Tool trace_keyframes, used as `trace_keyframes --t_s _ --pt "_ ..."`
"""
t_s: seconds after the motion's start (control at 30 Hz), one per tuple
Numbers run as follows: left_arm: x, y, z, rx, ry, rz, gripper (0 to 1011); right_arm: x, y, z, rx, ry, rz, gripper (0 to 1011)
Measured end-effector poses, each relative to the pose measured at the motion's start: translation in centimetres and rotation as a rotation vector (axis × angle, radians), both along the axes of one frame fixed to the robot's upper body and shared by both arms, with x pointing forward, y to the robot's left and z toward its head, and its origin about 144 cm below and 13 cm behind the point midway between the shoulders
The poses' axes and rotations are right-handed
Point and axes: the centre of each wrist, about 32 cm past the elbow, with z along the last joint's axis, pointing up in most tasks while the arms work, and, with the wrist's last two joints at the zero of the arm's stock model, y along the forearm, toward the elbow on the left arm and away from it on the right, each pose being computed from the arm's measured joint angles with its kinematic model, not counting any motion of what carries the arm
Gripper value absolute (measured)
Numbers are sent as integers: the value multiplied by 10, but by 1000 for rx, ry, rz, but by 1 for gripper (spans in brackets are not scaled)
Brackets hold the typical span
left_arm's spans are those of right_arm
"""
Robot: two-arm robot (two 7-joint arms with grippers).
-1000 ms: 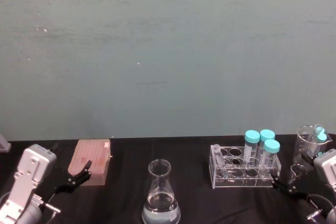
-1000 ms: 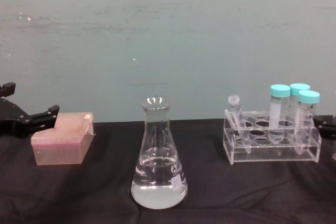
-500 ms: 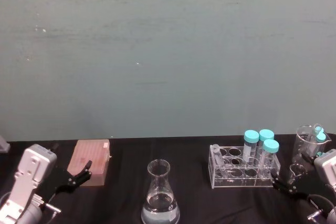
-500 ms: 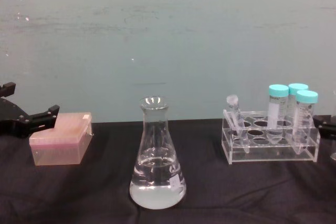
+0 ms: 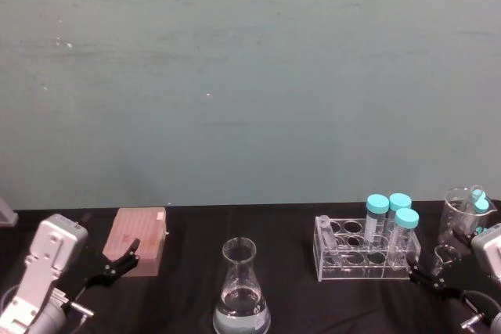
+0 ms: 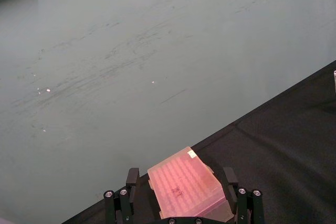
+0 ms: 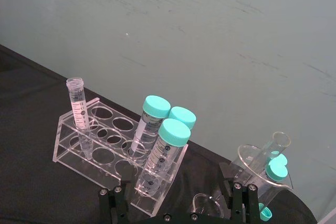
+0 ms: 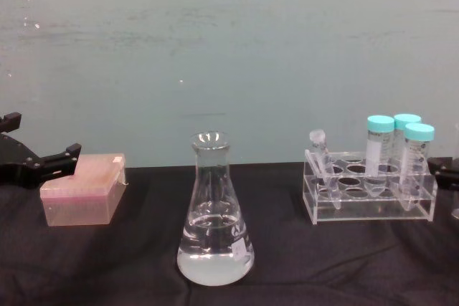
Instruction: Pour the liquid from the test tube into the beaker using one hand.
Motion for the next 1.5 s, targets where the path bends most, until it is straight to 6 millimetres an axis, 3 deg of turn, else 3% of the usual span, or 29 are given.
trace_keyframes --t_s 1.03,1.5 --pt "0 0 0 0 0 0 1000 1 -1 1 -3 -24 11 1004" --pt "0 0 0 0 0 0 1000 14 10 15 57 -92 197 1004"
